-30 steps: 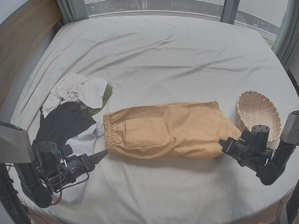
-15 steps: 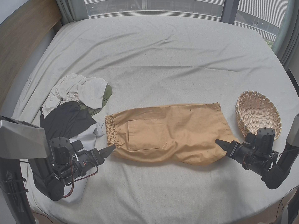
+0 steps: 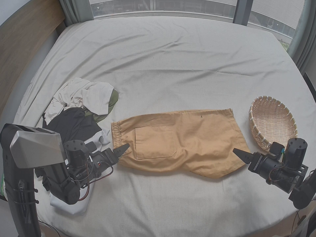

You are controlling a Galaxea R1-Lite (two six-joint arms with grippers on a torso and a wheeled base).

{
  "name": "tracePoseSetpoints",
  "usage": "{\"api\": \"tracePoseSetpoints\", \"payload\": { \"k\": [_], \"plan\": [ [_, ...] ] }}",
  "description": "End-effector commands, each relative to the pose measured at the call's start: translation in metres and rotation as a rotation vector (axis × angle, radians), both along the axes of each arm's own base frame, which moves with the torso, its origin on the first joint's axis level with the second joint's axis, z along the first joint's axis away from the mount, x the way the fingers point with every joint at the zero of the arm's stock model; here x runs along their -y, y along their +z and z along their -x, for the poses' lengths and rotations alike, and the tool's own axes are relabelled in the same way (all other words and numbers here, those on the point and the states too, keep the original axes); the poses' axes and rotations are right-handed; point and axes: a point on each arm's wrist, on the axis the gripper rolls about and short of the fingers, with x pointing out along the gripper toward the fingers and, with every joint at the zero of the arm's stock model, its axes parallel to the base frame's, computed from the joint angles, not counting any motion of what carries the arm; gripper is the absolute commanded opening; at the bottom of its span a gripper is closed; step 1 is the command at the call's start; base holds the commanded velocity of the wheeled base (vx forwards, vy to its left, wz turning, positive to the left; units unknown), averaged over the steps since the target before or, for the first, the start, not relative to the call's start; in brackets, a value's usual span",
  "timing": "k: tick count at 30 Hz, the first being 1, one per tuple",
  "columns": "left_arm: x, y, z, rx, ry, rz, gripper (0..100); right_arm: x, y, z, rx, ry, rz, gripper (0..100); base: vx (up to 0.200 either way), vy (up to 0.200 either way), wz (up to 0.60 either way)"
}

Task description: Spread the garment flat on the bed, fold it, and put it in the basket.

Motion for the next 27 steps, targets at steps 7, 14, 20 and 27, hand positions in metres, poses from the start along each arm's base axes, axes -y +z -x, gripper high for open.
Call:
{"api": "tracePoseSetpoints", "payload": {
  "k": [7,14,20,27],
  "plan": [
    [0.022,-0.006,-0.017,0.023,-0.035,0.049,100,-0.002,0.008,0.009,0.032,0.022,-0.02,100,0.0,0.0,0.0],
    [0.022,-0.012,-0.021,0.02,-0.021,0.047,100,-0.006,0.008,0.011,0.03,0.042,-0.022,100,0.0,0.0,0.0],
    [0.016,-0.011,-0.021,0.022,0.025,0.038,100,-0.007,0.007,0.01,0.025,0.044,-0.022,100,0.0,0.0,0.0],
    [0.012,-0.009,-0.018,0.012,0.034,0.04,0,-0.006,0.007,0.01,0.026,0.044,-0.023,100,0.0,0.0,0.0]
  ]
}}
